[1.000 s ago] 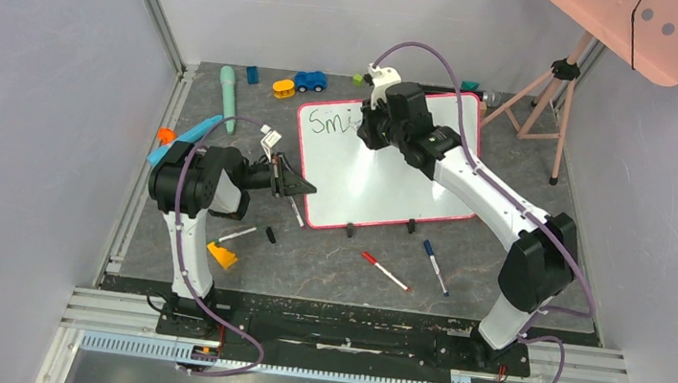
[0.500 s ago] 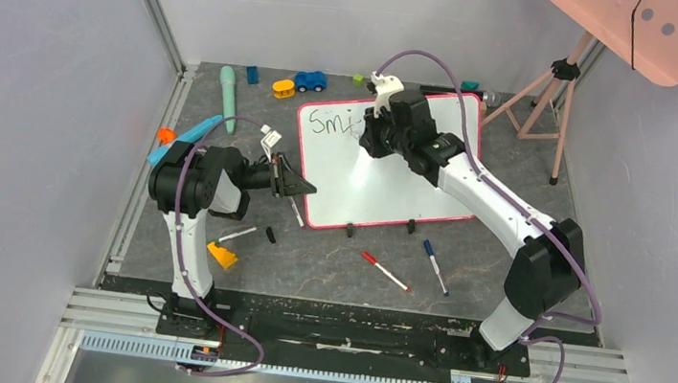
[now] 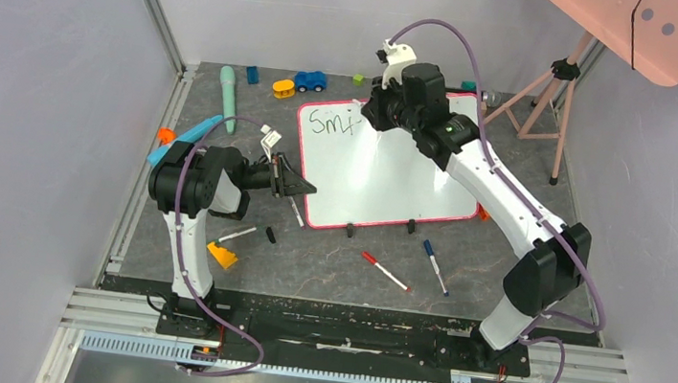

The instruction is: Write a sentence on the whiteboard

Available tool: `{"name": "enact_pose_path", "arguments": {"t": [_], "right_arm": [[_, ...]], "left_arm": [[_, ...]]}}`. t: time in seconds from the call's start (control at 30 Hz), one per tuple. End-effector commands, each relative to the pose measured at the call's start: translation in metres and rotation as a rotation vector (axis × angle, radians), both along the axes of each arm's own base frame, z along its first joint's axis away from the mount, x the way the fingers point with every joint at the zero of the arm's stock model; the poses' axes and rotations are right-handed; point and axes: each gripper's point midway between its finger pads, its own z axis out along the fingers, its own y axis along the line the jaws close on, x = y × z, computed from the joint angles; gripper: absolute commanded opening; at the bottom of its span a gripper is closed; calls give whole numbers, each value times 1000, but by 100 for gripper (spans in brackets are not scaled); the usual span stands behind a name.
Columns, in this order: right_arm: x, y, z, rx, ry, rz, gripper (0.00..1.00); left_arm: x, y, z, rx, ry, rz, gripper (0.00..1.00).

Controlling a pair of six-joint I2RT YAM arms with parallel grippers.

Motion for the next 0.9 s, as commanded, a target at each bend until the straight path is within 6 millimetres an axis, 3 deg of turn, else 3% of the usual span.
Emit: {"name": "enact_pose_path", "arguments": {"t": [0.0,0.87], "right_arm": [[13,-2,5,-10,-15,-34,0],[27,-10,-29,-92,22,-89,0]], "left_arm": [[-9,0,-2,11,-84,-38,4],[-9,0,-1,11,-85,-36,4]]}}
